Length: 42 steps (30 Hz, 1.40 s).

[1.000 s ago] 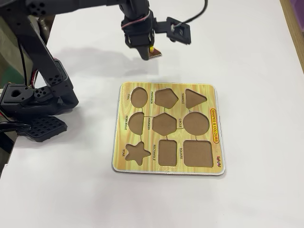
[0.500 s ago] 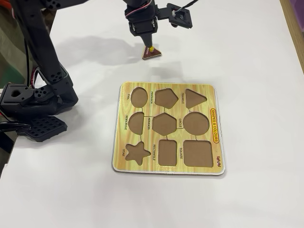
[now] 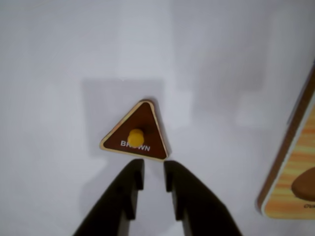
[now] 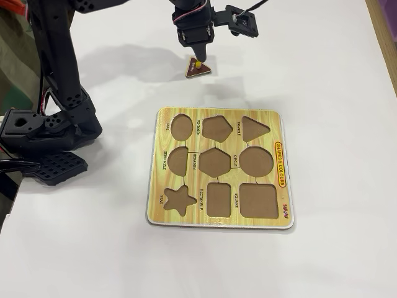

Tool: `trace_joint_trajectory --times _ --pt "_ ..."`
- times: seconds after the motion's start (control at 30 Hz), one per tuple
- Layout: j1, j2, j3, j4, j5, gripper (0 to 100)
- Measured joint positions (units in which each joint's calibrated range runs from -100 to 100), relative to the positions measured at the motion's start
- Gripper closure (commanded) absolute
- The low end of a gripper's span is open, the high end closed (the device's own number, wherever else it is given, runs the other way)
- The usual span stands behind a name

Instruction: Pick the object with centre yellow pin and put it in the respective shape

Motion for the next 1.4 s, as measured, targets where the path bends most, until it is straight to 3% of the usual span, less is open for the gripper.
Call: trace_joint_trajectory --times 1.4 --pt "-3.09 4.73 -2.16 -5.91 0.00 94"
